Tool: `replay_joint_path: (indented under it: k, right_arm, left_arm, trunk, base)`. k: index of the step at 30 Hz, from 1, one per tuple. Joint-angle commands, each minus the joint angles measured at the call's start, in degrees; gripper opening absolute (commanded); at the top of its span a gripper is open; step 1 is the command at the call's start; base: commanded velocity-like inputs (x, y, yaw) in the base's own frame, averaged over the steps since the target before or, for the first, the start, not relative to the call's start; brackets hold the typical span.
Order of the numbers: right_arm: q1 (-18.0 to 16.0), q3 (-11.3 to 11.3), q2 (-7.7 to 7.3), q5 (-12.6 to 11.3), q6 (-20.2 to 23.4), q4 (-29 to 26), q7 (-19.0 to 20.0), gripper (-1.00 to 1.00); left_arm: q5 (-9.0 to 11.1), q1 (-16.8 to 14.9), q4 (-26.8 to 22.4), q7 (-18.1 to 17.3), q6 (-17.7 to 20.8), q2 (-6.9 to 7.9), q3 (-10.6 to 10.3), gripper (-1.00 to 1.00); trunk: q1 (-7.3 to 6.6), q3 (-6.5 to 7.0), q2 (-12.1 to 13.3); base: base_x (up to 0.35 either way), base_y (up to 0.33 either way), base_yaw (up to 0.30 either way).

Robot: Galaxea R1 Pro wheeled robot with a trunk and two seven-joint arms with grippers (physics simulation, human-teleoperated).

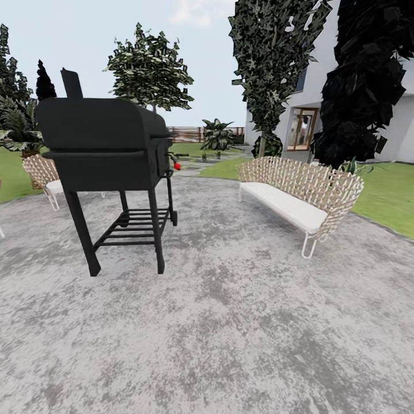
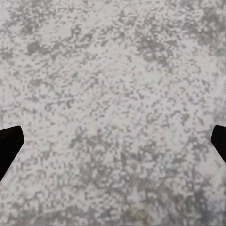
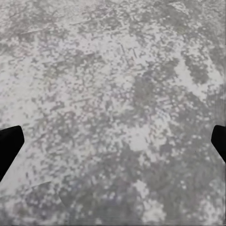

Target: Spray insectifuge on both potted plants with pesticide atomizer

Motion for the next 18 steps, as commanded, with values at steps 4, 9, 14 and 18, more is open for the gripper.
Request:
replay_joint_path:
  k: [4,9,14,18]
  right_arm:
    - [0.0,-0.3,0.04,-0.1,-0.2,0.2,-0.1,1.00]
    - [0.0,-0.3,0.00,-0.1,-0.2,0.2,-0.3,1.00]
    - [0.0,-0.4,-0.07,-0.1,-1.8,0.1,-0.3,1.00]
    - [-0.3,-0.6,-0.65,-0.3,-3.1,-2.2,-0.4,1.00]
  left_arm:
    - [0.2,0.0,0.0,0.0,-0.2,0.03,0.0,1.00]
    - [0.2,0.0,0.0,0.0,-0.2,0.03,0.0,1.00]
    - [0.2,0.0,0.0,0.0,-0.2,0.03,0.0,1.00]
    - [0.2,0.0,0.0,-0.1,-0.2,0.00,0.0,1.00]
  trunk:
    - [0.01,-0.05,0.0]
    - [0.01,-0.05,0.0]
    - [0.01,-0.05,0.0]
    - [0.01,-0.05,0.0]
  base:
    - [0.244,-0.234,0.000]
    - [0.252,-0.233,0.000]
    - [0.253,-0.233,0.000]
    - [0.253,-0.233,0.000]
